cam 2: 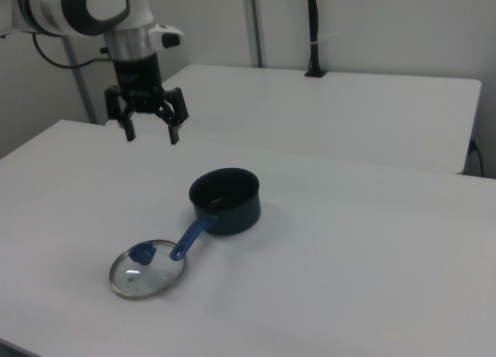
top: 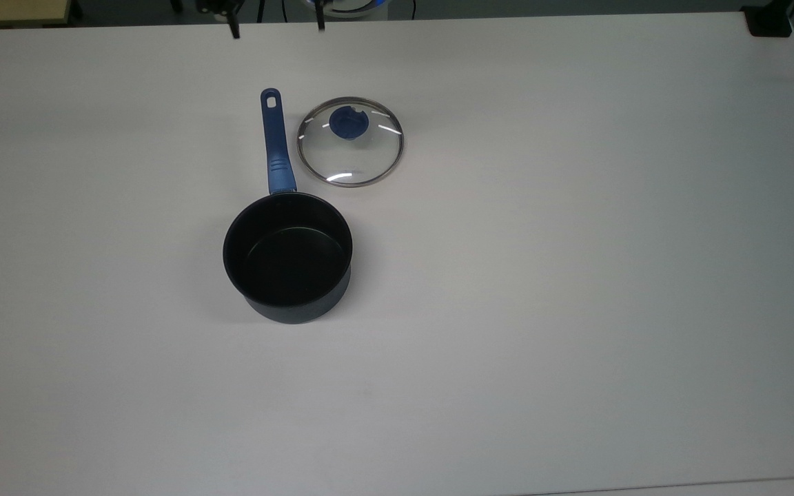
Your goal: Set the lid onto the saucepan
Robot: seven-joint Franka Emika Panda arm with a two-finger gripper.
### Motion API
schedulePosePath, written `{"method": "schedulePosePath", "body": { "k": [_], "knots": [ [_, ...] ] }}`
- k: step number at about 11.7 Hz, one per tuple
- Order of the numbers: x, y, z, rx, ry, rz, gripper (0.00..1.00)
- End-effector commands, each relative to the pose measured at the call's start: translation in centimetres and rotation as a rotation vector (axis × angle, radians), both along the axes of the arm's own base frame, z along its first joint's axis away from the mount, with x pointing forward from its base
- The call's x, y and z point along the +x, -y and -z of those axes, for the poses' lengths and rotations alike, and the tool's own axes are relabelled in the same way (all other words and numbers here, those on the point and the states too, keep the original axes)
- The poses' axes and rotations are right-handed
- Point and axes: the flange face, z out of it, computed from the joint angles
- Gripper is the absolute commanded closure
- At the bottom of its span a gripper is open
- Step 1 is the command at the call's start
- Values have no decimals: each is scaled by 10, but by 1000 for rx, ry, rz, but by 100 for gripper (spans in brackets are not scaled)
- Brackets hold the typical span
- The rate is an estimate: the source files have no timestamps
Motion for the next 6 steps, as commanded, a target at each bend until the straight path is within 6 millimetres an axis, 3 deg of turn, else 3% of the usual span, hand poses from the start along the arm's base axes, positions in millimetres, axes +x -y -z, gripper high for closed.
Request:
{"method": "schedulePosePath", "body": {
  "k": [1,3,6],
  "knots": [
    [-35,-10,34,6,-162,-185,0],
    [-49,-40,80,-22,-181,-166,0],
    [-52,-81,153,-58,-131,39,0]
  ]
}}
